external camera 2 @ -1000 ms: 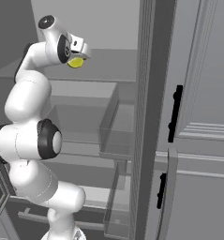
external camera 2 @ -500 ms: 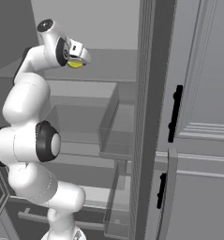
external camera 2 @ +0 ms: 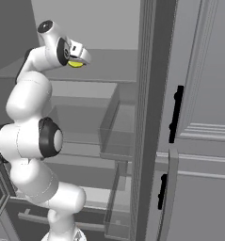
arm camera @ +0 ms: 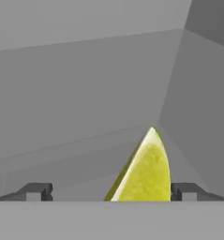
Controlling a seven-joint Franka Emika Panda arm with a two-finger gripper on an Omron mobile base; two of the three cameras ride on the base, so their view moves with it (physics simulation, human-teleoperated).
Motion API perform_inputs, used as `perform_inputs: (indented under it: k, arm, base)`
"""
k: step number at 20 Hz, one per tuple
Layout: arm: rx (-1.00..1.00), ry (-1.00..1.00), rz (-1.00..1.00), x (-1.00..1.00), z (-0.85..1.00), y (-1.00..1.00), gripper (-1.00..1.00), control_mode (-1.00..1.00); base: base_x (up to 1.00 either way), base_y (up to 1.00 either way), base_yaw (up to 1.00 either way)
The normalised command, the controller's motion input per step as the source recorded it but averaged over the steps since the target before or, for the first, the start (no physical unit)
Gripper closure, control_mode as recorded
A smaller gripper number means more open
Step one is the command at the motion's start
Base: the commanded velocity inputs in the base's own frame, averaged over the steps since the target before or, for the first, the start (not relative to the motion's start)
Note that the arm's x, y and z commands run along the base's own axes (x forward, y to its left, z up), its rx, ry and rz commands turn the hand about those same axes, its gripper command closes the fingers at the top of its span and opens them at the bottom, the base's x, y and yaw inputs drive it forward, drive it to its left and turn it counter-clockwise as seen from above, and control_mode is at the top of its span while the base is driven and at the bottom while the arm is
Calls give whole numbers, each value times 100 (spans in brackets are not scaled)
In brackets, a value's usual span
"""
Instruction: Place one lemon wedge and one chicken drumstick in each tupperware on the nearby counter, to pack two identical lunches.
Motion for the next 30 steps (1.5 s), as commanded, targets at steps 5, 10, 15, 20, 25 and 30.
perform_inputs:
  k: [5, 10, 15, 20, 25, 30]
  arm:
    - [0, 0, -3, -19, -15, -5, -100, -100]
    - [0, 0, -1, -4, -3, -2, -100, -100]
    - [0, 0, 0, 0, 0, 0, -100, -100]
    - [0, 0, 0, 0, 0, 0, 100, -100]
    - [0, 0, 0, 0, 0, 0, 100, -100]
    - [0, 0, 0, -16, 0, 0, 100, -100]
  base:
    - [0, 0, 0]
    - [0, 0, 0]
    - [0, 0, 0]
    - [0, 0, 0]
    - [0, 0, 0]
    - [0, 0, 0]
